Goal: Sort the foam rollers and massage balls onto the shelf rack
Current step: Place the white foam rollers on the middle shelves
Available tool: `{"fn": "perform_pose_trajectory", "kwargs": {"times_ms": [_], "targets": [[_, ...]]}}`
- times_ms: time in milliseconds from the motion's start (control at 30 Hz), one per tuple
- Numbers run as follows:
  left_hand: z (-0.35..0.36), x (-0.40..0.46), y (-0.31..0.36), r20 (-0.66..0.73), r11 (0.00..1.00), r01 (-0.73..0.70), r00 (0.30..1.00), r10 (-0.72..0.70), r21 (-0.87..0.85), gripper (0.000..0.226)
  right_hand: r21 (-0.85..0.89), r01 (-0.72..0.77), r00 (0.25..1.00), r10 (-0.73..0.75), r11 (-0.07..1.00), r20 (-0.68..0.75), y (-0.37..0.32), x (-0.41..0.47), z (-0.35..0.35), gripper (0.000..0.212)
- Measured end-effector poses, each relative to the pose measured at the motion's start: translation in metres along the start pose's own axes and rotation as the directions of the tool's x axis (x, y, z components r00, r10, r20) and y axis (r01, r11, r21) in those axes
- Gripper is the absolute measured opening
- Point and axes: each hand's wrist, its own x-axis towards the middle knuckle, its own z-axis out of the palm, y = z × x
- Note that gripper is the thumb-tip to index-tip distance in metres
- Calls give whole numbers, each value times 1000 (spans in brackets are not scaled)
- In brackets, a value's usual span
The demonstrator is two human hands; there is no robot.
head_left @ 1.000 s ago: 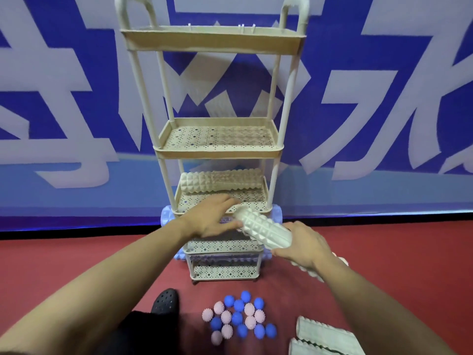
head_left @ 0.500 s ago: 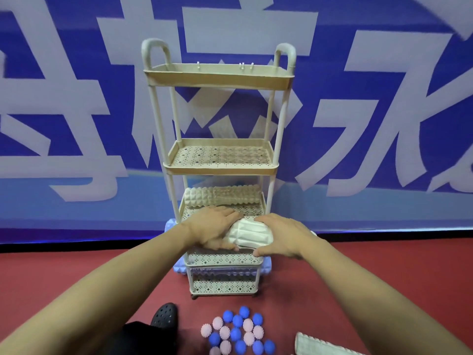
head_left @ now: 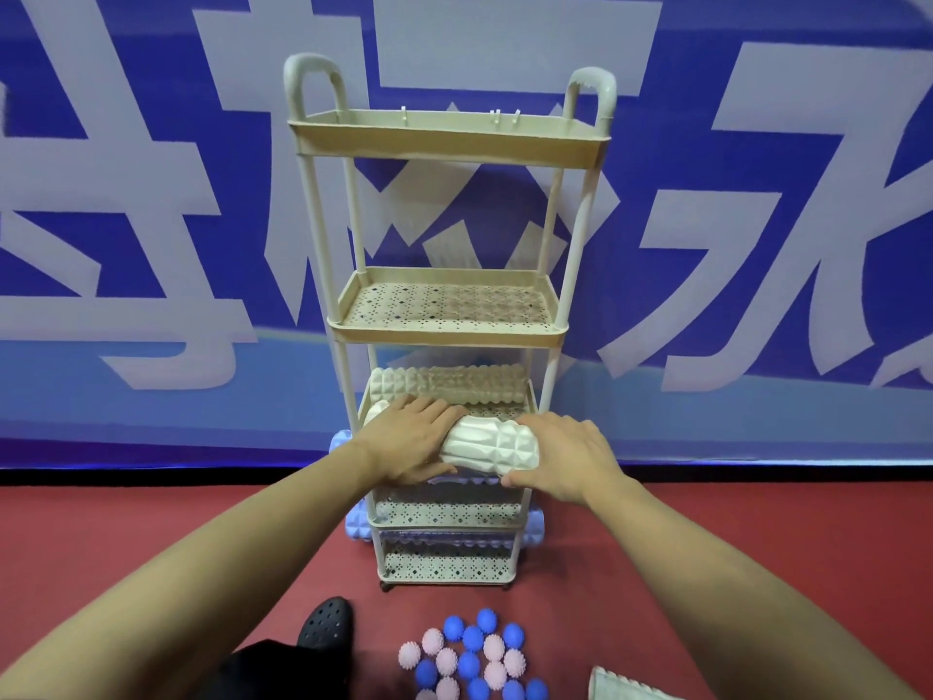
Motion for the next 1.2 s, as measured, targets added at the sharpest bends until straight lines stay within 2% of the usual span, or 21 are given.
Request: {"fn": "perform_pose_trajectory", "kwargs": {"times_ms": [167, 300, 400, 600, 733, 900, 1033, 1200], "targets": [[17, 23, -18, 85, 997, -18, 996, 12, 70, 75, 0, -39, 989, 38, 999, -140, -3, 14, 16, 76], [29, 34, -38, 163, 996, 35, 986, -47, 76, 75, 61, -30, 977, 42, 998, -210, 9, 17, 29, 65], [43, 38, -55, 216, 997, 57, 974, -66, 48, 75, 115, -74, 980, 93, 991, -174, 23, 15, 42, 60], [66, 42, -83, 319, 979, 202, 929, -188, -10, 68, 178, -131, 986, 147, 975, -83, 40, 13, 63, 57], [72, 49, -87, 374, 965, 257, 901, -221, -47, 75, 220, -167, 982, 183, 961, -54, 41, 15, 72, 53], [90, 61, -71, 424, 927, 345, 869, -255, -149, 80, 217, -189, 982, 191, 958, 11, 45, 11, 80, 45], [105, 67, -60, 490, 881, 431, 820, -295, -192, 89, 170, -198, 980, 189, 965, 65, 53, 6, 90, 47], [115, 68, -53, 520, 870, 464, 791, -323, -167, 86, 150, -221, 972, 205, 964, 117, 63, 3, 97, 53]]}}
